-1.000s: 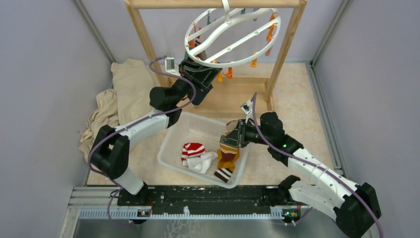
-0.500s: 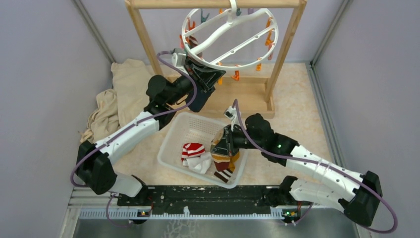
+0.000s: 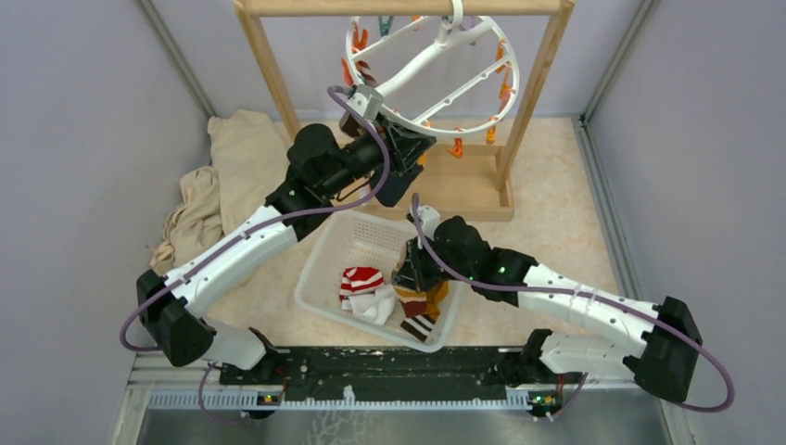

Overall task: Remove the socks clipped to the hanger
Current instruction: Place the sock in the bin.

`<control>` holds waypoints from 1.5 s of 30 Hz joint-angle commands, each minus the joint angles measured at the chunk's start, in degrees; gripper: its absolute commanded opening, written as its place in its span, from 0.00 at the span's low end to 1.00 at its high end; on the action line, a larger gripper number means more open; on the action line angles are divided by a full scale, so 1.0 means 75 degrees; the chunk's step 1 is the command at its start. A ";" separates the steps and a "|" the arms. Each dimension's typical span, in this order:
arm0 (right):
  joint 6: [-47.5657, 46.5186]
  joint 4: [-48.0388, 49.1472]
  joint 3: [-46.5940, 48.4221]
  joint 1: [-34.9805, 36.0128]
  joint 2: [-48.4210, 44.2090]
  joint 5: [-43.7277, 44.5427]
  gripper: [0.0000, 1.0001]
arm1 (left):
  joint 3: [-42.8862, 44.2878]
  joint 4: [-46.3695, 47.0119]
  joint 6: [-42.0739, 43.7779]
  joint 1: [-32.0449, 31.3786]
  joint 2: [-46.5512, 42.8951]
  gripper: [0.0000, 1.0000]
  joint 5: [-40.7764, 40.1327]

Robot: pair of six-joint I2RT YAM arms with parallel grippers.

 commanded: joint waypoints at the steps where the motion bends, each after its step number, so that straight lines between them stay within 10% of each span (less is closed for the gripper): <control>1: -0.0293 0.0377 0.0084 0.0085 0.0251 0.0874 0.00 | 0.0224 -0.0889 0.0393 -0.0280 0.0068 0.34 -0.0193; 24: -0.0388 0.0831 -0.0880 0.0639 0.1868 0.1509 0.00 | -0.0727 -0.1586 0.0191 -0.0575 -0.0897 0.99 -0.0543; 39: -0.0487 -0.0156 -0.0940 0.0671 -0.0179 0.2541 0.80 | -0.1350 -0.2300 0.0187 -0.0570 -0.2437 0.99 -0.0964; 45: -0.0506 -0.0023 -0.1216 0.0671 -0.1340 0.3088 0.87 | -0.1840 -0.2460 0.0211 -0.0569 -0.2931 0.99 -0.1219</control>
